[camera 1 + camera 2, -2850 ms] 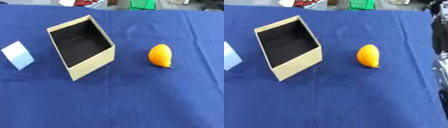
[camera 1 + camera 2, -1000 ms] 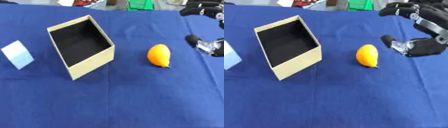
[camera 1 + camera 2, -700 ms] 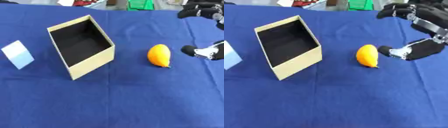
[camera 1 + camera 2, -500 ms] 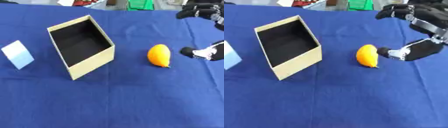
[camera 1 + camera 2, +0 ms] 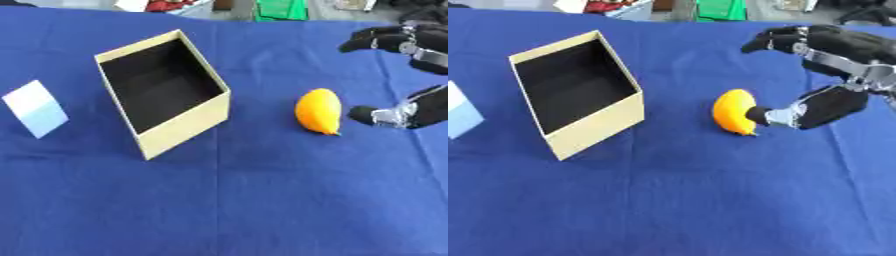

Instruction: Pick up objects on the table and place them in the box.

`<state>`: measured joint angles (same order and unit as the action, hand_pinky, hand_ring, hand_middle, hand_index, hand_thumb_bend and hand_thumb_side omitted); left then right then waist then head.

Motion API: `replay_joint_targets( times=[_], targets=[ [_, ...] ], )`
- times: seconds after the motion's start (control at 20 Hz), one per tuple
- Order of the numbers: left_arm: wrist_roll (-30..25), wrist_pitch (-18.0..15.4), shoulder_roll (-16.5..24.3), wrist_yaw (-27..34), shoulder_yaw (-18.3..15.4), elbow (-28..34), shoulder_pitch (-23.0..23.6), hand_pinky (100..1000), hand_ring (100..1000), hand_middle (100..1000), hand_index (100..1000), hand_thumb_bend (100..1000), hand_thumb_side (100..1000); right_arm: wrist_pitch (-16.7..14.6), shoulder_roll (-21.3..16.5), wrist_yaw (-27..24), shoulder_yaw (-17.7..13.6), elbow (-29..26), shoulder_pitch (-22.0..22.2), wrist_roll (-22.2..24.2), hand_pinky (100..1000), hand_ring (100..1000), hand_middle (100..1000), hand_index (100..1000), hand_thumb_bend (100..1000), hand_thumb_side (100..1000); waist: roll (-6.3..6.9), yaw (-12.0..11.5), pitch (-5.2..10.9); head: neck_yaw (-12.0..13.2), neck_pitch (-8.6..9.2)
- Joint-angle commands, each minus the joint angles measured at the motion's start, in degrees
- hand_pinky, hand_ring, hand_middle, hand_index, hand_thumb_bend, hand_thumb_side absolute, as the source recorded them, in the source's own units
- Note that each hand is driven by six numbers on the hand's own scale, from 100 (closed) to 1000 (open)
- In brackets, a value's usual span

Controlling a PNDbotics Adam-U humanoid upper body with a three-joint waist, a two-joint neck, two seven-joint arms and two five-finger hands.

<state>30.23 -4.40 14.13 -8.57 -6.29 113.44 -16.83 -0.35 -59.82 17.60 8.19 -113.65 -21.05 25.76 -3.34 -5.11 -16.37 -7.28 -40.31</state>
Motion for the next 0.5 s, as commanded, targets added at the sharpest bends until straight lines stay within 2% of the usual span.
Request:
replay_joint_targets(
  times=[0.05, 0.3, 0.5],
  targets=[
    [-0.25, -0.08, 1.03, -0.15, -0.02, 1.15, -0.58, 476, 690, 651, 724, 146, 1000, 1.23, -1.71, 1.13, 0.16, -0.94, -0.93, 1.20, 992, 1000, 885, 964, 449, 626, 0.05, -0.06, 0.74, -0.31, -0.03],
    [-0.33, -0.06, 0.99, -0.20, 0.01, 1.15, -0.64, 476, 690, 650, 723, 139, 1000, 2.48, -1.36, 2.53, 1.31, -0.94, -1.47, 2.26, 990, 1000, 888, 971, 465, 624, 0.03, -0.14, 0.57, -0.45, 0.00],
    [-0.45, -0.06, 0.92, -0.27, 0.07, 1.15, -0.70, 475, 690, 650, 722, 136, 1000, 4.04, -1.06, 3.83, 2.13, -0.94, -1.82, 2.83, 991, 1000, 885, 975, 437, 598, -0.01, -0.44, 0.48, -0.55, 0.05]
  ],
)
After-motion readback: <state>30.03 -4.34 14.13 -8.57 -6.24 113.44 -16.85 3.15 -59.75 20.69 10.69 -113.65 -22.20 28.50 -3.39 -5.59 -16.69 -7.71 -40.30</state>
